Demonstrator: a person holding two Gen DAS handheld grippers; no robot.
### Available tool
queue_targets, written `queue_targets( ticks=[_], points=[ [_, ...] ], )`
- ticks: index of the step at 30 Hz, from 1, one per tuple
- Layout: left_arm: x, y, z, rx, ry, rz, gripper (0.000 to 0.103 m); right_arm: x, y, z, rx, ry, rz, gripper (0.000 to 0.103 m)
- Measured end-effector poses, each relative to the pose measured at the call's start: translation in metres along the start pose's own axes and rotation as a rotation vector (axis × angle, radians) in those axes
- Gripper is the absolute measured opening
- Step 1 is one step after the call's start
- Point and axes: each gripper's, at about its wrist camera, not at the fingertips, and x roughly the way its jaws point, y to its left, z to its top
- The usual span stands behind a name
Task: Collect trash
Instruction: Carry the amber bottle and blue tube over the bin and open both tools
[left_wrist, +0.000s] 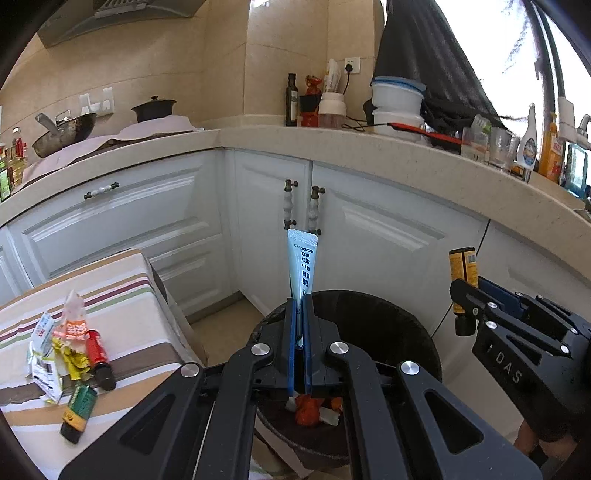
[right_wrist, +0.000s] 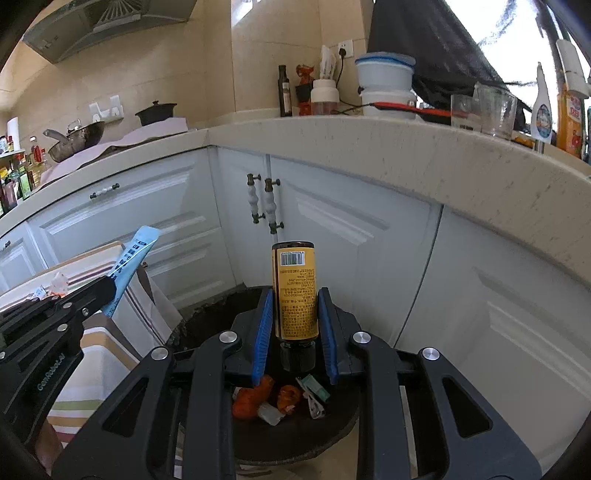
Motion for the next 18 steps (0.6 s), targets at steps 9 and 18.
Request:
queue_targets(
  ticks=[9, 18],
  points=[
    [0.033, -0.009, -0.003, 0.021, 0.068, 0.013, 0.014, 0.03, -0.005, -0.005, 0.017, 0.03, -0.006, 0.028],
    [0.042, -0.006, -0.007, 0.006, 0.106, 0.035, 0.044, 0.041, -0.006, -0.009, 0.025, 0.043, -0.023, 0.042]
  ],
)
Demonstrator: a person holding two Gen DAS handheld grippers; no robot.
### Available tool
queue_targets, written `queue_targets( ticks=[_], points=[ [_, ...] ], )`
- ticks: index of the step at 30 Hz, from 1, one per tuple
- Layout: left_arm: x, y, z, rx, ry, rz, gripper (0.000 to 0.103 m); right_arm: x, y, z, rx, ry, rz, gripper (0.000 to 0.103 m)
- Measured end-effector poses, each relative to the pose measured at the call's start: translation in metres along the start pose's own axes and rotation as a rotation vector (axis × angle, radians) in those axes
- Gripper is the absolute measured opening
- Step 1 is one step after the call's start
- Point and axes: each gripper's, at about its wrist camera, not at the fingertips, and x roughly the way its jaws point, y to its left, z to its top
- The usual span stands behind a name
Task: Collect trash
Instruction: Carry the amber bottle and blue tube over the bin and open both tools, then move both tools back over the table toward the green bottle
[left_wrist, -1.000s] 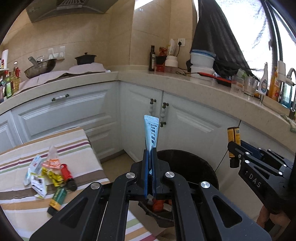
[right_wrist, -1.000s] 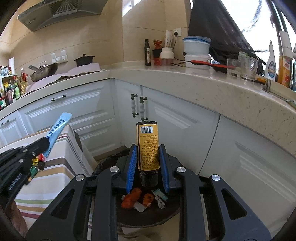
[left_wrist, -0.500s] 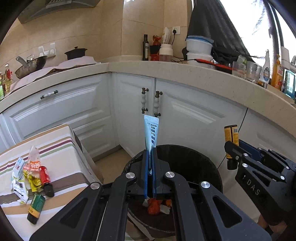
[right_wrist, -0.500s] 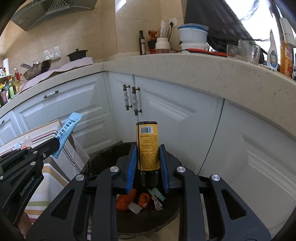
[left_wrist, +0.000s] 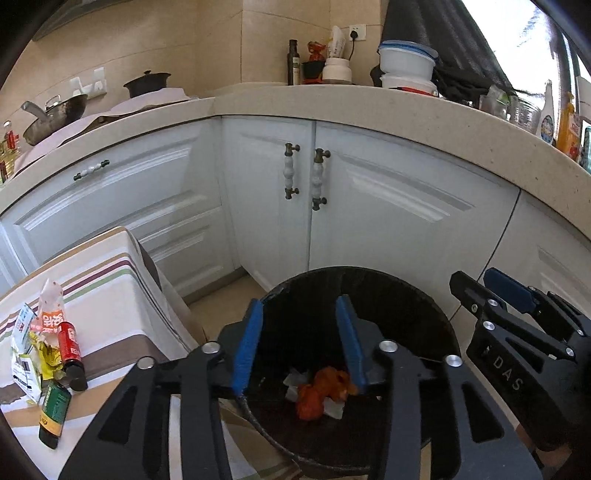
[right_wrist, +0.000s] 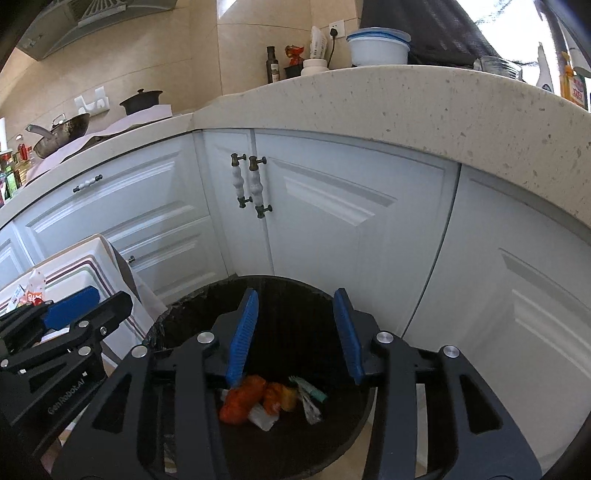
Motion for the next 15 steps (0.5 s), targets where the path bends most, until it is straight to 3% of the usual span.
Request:
queue_targets(
  ticks=[8, 15],
  points=[
    [-0.025, 0.025, -0.004, -0.031, -0.013, 0.045, 0.054, -0.01, 0.012, 0.001, -0.002, -0.001, 0.019, 0.044],
    [-0.057, 0.065, -0.016, -0.073, -0.023, 0.12, 0.056, -0.023, 0.045, 0.0, -0.016, 0.003, 0.084, 0.048]
  ],
)
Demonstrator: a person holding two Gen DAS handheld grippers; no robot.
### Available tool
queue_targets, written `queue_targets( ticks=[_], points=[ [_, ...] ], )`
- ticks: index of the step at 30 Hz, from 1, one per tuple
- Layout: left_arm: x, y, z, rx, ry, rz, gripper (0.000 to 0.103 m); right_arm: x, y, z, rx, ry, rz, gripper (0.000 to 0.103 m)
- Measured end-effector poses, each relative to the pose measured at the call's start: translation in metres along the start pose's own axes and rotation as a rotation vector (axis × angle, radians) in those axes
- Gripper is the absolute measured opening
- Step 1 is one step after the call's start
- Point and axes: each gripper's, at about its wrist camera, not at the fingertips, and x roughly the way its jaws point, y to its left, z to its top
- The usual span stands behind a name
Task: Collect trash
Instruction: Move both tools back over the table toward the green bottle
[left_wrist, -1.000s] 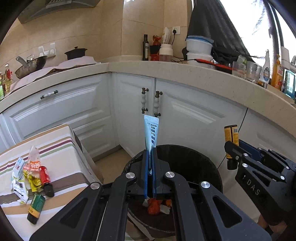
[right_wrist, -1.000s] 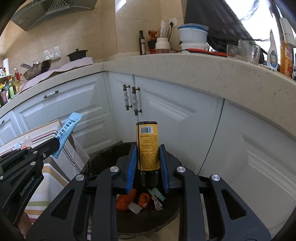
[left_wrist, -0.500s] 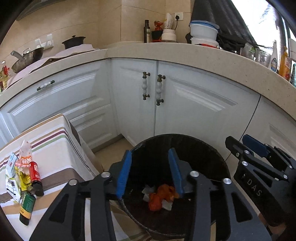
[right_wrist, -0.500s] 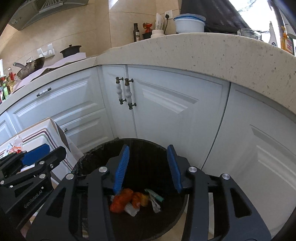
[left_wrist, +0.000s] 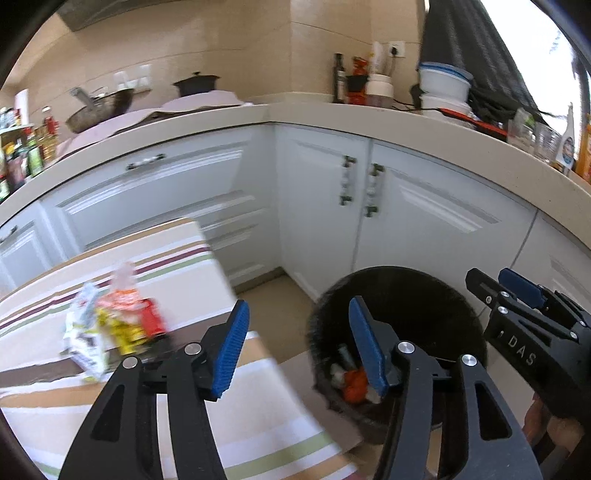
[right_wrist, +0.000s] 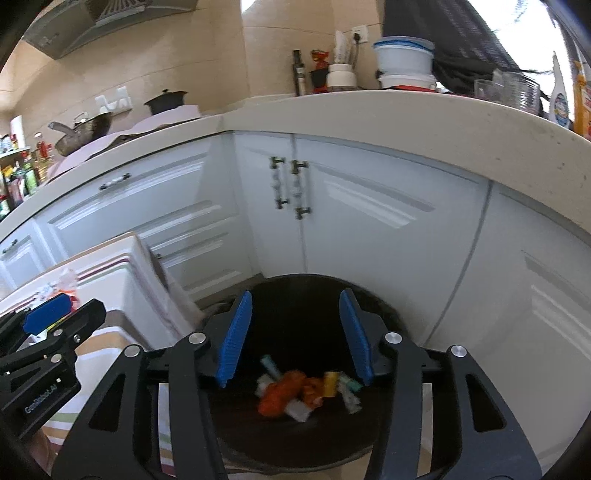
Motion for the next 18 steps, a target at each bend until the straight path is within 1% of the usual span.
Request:
queue_targets(
  ticks=[5, 11, 18],
  points=[
    [-0.021, 0.041, -0.009, -0.034, -0.011, 0.087, 0.059, -0.006, 0.04, -0.002, -0.029, 0.014, 0.078, 0.048],
    [-0.044, 0.094, -0.026, -0.087, -0.01, 0.19, 0.06, -0.015, 0.102, -0.007, -0.103, 0.031, 0.18, 0.048],
    [-0.065, 0.15, -0.047, -0.148, 0.003, 0.296, 0.06, -0.024, 0.164, -0.016, -0.187, 0.051, 0.269, 0.048]
  ],
)
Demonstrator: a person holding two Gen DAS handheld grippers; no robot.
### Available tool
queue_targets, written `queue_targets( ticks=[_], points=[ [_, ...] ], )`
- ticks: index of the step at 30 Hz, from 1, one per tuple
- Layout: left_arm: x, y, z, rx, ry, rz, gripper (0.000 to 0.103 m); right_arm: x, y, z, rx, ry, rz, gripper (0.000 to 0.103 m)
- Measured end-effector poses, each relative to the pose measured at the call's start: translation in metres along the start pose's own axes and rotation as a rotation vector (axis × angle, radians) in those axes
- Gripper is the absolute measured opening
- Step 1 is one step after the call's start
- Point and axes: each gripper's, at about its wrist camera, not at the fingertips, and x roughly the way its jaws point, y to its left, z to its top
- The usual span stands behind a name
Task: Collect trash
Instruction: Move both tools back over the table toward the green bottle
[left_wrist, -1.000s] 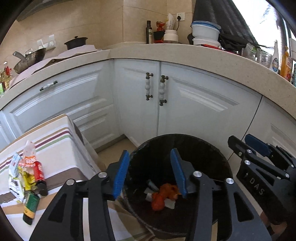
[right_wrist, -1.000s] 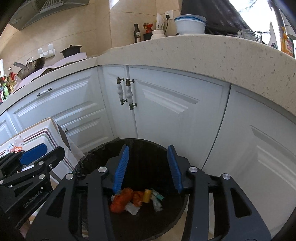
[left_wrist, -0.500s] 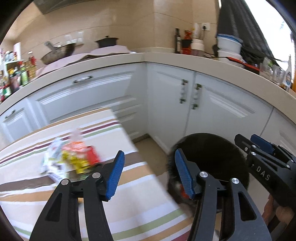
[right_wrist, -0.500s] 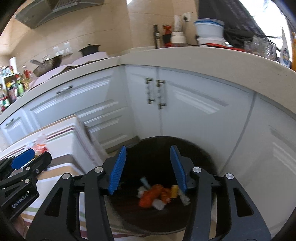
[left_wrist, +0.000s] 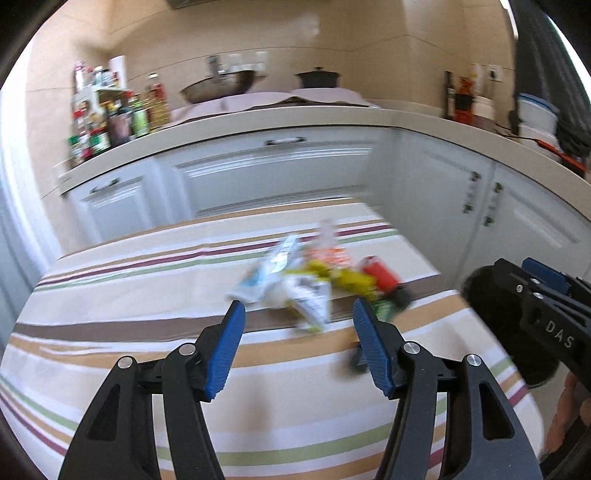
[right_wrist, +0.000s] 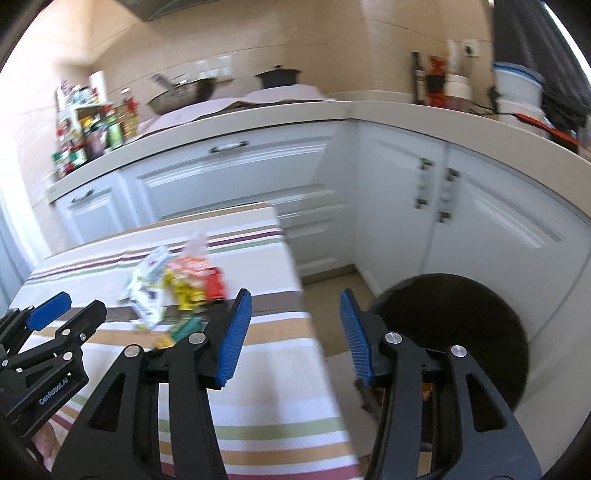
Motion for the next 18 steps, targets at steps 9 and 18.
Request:
queue_targets(
  ticks=[9, 18],
  points=[
    [-0.001, 0.073, -0.013, -0.081, 0.015, 0.091, 0.06, 0.014, 0.061, -0.004, -0.063, 0.057, 0.067, 0.048],
    [0.008, 0.117, -0.022, -0.121, 0.046, 0.129, 0.06, 0.038, 0.096, -0.014, -0.092, 0.146, 0.043, 0.048]
  ],
)
